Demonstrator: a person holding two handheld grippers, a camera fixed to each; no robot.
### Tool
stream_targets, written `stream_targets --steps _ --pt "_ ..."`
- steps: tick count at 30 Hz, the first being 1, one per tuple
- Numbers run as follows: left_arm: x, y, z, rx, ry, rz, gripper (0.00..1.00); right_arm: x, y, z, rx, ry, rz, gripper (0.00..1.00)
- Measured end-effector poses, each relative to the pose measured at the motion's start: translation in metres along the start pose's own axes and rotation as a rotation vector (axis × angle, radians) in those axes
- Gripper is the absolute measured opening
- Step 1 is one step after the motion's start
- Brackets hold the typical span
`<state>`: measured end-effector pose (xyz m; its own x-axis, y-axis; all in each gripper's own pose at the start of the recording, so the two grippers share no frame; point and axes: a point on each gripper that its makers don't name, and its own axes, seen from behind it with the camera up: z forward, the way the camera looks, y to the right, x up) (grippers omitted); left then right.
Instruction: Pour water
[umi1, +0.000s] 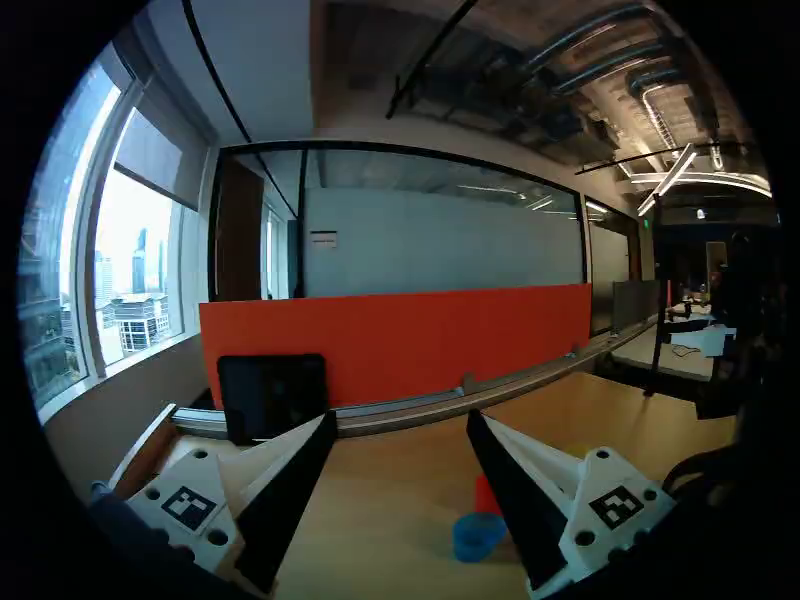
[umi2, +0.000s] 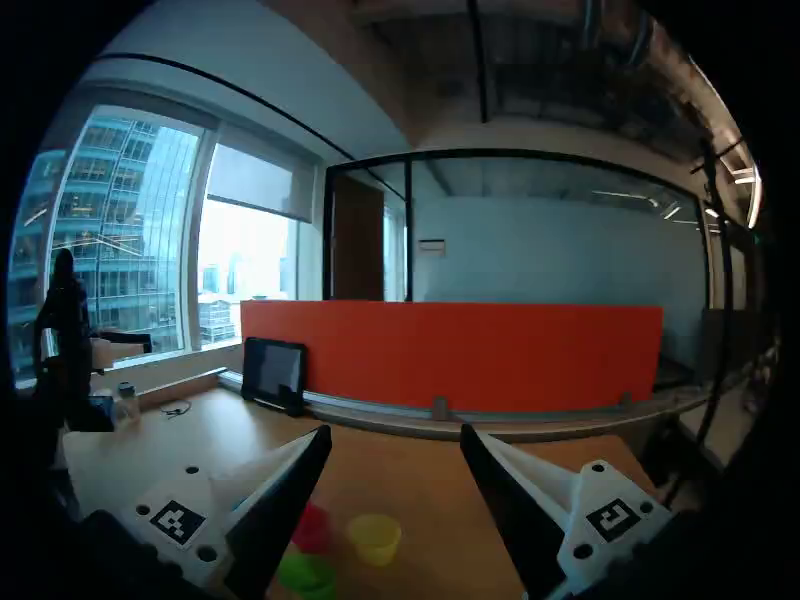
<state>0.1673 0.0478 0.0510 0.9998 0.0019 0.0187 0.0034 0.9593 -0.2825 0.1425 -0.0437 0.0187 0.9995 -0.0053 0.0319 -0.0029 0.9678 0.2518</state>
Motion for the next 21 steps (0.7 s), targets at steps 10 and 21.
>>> stream_targets --steps 10,21 --pt "0.009 0.039 -0.005 -0.187 0.012 0.045 0.96 0.011 -0.047 -0.01 0.22 -0.006 -0.028 1.0" --pt "-0.01 0.055 -0.003 -0.269 -0.038 0.065 0.96 -0.001 -0.072 -0.014 0.322 -0.052 -0.086 1.0"
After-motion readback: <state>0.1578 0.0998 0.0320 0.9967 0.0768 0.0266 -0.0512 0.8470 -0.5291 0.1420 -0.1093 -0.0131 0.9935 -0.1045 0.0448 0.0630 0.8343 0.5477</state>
